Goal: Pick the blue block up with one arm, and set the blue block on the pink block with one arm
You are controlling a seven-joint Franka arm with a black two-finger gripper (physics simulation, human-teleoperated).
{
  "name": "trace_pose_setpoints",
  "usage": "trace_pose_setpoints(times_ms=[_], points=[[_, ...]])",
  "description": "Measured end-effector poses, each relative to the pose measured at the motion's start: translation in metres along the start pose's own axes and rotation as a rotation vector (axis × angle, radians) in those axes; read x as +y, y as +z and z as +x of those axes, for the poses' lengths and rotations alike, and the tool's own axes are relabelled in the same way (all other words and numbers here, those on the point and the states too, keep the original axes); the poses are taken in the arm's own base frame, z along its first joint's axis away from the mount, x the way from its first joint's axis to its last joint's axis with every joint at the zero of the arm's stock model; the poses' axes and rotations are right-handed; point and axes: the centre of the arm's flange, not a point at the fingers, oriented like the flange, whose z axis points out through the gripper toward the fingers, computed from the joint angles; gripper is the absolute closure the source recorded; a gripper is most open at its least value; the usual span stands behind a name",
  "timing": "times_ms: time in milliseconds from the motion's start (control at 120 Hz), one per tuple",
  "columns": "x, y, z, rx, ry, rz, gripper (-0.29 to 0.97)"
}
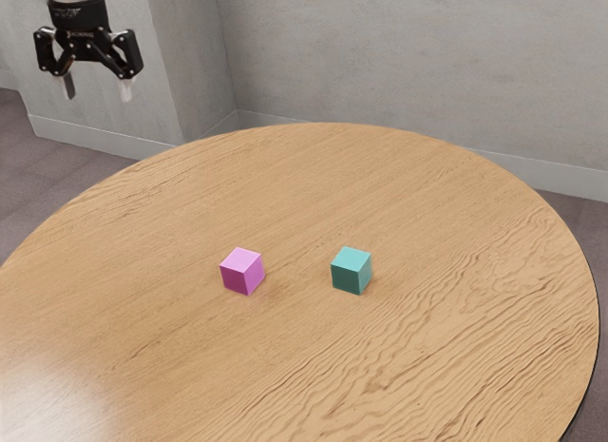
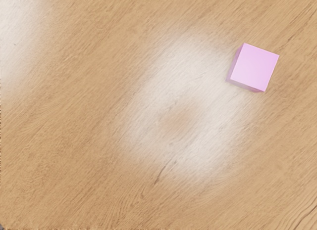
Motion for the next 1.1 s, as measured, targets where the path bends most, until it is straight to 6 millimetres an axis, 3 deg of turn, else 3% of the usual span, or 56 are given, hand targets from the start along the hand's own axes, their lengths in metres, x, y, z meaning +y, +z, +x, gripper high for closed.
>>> trace_pose_setpoints(times_ms=[150,200,242,283,317,375,408,533,617,683,750,808,850,892,983,1100], points=[[-0.006,-0.001,0.000,-0.004,-0.037,-0.003,0.00],[-0.019,-0.067,-0.032,0.128,-0.076,-0.020,0.00],[-0.030,-0.122,-0.070,0.245,-0.113,-0.032,0.00],[-0.033,-0.152,-0.099,0.307,-0.136,-0.030,0.00],[-0.017,-0.166,-0.120,0.335,-0.112,-0.030,0.00],[0.031,-0.178,-0.152,0.354,-0.010,-0.037,0.00],[0.047,-0.180,-0.163,0.353,0.024,-0.039,0.00],[0.047,-0.172,-0.156,0.318,0.004,-0.027,0.00],[0.045,-0.164,-0.145,0.293,-0.010,-0.022,0.00],[0.052,-0.136,-0.110,0.222,0.008,-0.034,0.00],[0.065,-0.076,-0.057,0.125,0.022,-0.037,0.00],[0.078,-0.004,-0.007,0.025,0.037,-0.046,0.00],[0.068,0.039,0.022,-0.026,0.008,-0.045,0.00],[0.054,0.063,0.041,-0.040,-0.025,-0.045,0.00],[0.047,0.082,0.060,-0.024,-0.044,-0.042,0.00],[0.068,0.085,0.061,0.003,-0.014,-0.051,0.00]])
